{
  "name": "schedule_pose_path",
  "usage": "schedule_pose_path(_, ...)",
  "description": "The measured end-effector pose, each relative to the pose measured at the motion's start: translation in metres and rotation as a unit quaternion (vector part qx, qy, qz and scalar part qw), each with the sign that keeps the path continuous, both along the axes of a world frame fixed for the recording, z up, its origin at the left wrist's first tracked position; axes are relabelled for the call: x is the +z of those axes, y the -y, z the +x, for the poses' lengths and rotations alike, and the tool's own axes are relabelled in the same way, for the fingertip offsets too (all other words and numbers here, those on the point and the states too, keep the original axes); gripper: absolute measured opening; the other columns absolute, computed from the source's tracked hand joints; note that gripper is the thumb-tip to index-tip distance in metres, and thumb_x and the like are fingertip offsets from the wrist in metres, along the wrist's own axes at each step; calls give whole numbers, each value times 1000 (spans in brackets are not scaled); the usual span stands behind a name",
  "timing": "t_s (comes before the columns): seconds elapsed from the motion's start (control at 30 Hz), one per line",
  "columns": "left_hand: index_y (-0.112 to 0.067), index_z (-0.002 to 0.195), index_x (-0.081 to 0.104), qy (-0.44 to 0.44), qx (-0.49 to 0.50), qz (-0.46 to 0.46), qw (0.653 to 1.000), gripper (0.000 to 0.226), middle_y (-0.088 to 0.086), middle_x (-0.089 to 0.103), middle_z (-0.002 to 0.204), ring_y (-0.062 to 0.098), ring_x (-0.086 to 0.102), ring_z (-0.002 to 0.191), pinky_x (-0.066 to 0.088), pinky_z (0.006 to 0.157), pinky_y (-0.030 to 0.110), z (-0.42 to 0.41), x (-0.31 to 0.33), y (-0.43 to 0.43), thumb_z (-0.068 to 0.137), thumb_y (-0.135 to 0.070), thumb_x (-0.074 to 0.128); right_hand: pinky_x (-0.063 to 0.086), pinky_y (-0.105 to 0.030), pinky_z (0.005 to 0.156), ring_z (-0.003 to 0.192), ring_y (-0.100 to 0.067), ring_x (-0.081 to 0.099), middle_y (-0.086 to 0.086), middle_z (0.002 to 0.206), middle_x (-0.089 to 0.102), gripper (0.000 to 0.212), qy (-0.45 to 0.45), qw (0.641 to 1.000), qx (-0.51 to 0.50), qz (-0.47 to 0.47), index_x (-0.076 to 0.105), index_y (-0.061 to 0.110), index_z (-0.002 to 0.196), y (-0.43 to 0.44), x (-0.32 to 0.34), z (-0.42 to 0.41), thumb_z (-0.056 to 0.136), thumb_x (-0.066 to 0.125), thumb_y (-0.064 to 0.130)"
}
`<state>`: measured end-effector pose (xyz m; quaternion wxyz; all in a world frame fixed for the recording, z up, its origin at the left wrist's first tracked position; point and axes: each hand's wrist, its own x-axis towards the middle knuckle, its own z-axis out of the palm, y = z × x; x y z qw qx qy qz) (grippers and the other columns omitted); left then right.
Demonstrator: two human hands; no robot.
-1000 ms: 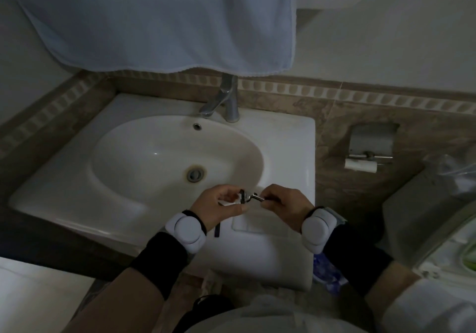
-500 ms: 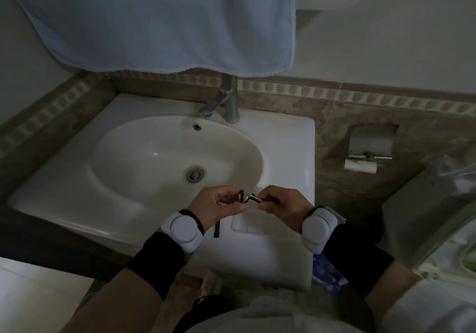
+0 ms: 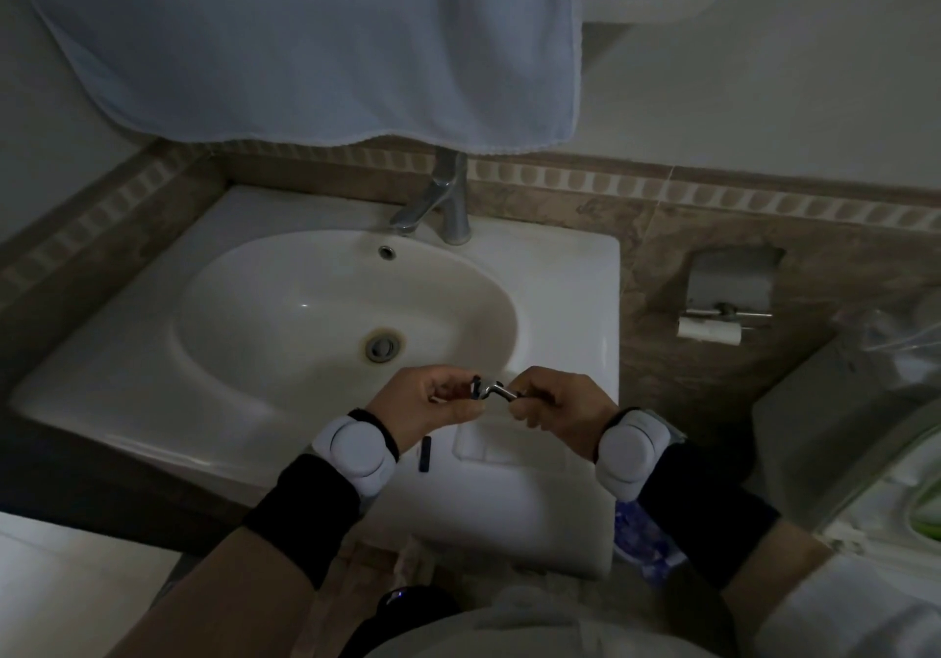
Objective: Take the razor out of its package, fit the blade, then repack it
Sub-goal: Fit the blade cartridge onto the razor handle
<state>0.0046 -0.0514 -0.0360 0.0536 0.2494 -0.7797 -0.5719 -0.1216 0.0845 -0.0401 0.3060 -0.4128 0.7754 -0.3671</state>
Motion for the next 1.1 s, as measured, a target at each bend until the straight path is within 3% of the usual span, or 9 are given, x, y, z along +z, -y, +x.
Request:
schedule_pose_path(0.33,-6,107,60,0,8,4,1000,33,5,62,92,0,55,76,44,63,-1,-1,2,0,75,-2,65,38,-5,56,55,2,50,15,60,53,10,-2,1000,13,-8,64,9,90,-1,1,1,81,60,10)
schedule_pose_path(0.5,-6,106,61,-1,2,4,1000,32,-6,61,82,-5,58,70,44,63,-1,-3,3,1,74,-2,65,38,-2,52,54,0,50,12,60,53,8,23,999,6,-26,64,8,88,-1,1,0,81,60,6)
schedule_pose_path(0.6,-10,104,61,-5,-1,6,1000,32,-9,61,81,-13,58,65,45,63,0,-3,3,2,74,-1,66,40,-3,50,49,2,51,10,60,55,12,54,998,7,-31,61,16,81,-1,2,0,82,59,4)
schedule_pose_path(0.77,-13,102,61,-14,9,27,1000,32,-9,61,81,-4,58,71,46,65,1,-5,1,2,73,1,66,40,-4,48,44,8,51,8,61,56,31,76,997,9,-26,53,31,67,-1,3,-2,83,57,5)
schedule_pose_path(0.87,-25,95,60,-19,6,27,999,34,-9,62,82,1,56,76,47,66,2,-5,1,2,73,0,66,42,-5,49,43,9,52,7,62,57,31,94,995,4,-33,54,30,68,-2,3,-2,83,56,3)
schedule_pose_path(1.1,-21,100,61,-13,-3,19,1000,33,-10,62,82,-3,58,74,46,67,2,-7,0,3,73,-2,66,41,-5,50,53,-2,52,7,61,55,22,91,995,5,-32,55,23,72,-2,2,-5,83,57,4)
